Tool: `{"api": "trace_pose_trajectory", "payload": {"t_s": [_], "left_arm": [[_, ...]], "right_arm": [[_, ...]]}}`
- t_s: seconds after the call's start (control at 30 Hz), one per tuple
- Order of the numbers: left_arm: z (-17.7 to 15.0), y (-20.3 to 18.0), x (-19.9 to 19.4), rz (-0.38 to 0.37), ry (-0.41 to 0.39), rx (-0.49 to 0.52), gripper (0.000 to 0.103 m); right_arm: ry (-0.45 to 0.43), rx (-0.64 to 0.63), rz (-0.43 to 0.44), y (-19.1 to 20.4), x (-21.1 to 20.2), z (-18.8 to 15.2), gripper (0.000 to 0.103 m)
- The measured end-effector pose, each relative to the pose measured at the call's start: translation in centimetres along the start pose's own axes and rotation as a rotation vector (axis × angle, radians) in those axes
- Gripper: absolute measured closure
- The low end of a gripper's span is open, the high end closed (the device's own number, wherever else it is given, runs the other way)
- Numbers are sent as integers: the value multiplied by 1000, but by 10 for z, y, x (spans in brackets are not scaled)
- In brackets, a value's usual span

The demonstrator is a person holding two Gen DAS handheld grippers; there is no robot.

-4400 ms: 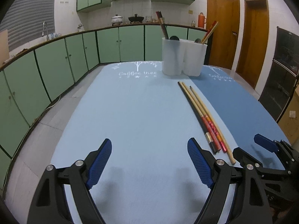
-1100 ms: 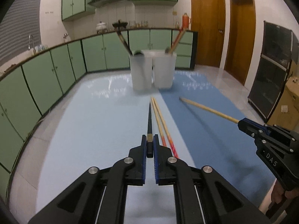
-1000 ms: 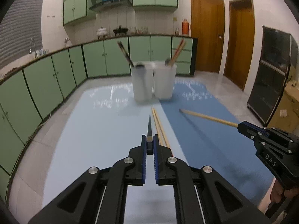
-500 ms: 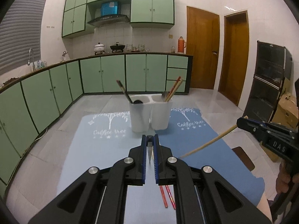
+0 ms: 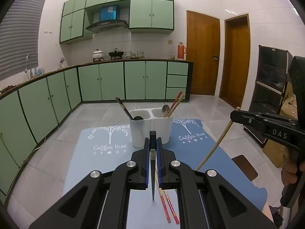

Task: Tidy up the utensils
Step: 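Lift both chopsticks and carry them over the white holder, then lower both chopsticks into the holder and open both tools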

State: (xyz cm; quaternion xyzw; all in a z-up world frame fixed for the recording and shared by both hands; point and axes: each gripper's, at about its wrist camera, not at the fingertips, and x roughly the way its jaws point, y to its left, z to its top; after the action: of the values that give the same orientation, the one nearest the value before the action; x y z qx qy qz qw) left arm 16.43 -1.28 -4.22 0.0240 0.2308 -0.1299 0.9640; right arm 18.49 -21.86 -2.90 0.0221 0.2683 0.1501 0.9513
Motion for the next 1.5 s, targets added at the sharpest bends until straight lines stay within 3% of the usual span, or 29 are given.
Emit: {"api": "trace_pose_trajectory", "payload": {"t_s": [0.2, 0.5, 0.7, 0.87, 1.17, 1.5], "left_arm": [[17, 2, -5, -12, -40, 2, 96], [81, -5, -10, -21, -188, 38, 96], [134, -7, 5, -4, -303, 49, 96], [162, -3, 33, 12, -350, 46, 96], [178, 11, 111, 20, -333, 25, 96], [150, 32, 181, 39, -236, -32, 96]], "right_arm": [[-36, 21, 35, -6, -7, 28, 97], [-163, -36, 7, -6, -13, 95, 97], [-208, -45, -5, -11, 6, 137, 97], [-208, -42, -26, -22, 36, 163, 97], [-138, -43, -55, -39, 105, 173, 97], [-35, -30, -28, -47, 164, 154, 97]]}}
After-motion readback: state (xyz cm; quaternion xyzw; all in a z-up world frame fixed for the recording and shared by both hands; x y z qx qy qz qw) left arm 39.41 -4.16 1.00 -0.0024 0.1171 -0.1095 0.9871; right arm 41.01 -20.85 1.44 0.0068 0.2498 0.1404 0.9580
